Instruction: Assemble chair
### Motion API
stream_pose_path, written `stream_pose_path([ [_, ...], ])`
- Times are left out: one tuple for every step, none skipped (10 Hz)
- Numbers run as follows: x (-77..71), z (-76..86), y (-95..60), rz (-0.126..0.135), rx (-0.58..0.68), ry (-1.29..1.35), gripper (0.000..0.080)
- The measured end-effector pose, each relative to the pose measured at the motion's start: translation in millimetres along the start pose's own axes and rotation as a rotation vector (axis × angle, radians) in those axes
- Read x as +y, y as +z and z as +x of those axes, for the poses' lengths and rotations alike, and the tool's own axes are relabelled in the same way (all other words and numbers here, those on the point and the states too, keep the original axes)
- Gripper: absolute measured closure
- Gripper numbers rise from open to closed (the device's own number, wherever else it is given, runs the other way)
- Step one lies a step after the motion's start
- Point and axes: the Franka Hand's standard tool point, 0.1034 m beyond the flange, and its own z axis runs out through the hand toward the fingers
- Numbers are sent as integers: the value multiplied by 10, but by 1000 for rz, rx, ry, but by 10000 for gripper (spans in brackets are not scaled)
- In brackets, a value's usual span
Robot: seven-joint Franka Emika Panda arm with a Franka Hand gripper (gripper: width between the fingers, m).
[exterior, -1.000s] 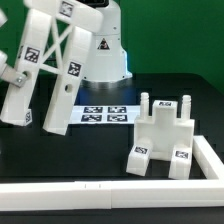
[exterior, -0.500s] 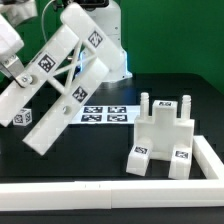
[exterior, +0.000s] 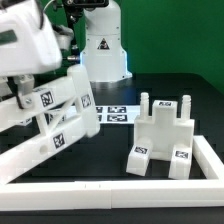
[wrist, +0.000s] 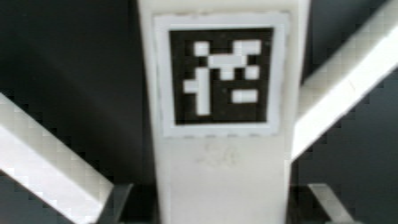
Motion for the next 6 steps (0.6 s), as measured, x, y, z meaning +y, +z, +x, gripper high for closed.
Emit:
stream_pose_path([
  [-42, 59, -3, -16, 92, -19, 512],
  [-80, -6, 43, -15, 100, -27, 512],
  [-62, -6, 51, -17, 96, -25, 512],
  [-67, -25, 61, -31, 93, -72, 512],
  [-79, -77, 79, -54, 81, -158, 512],
  [-60, -136, 70, -60, 48, -233, 512],
])
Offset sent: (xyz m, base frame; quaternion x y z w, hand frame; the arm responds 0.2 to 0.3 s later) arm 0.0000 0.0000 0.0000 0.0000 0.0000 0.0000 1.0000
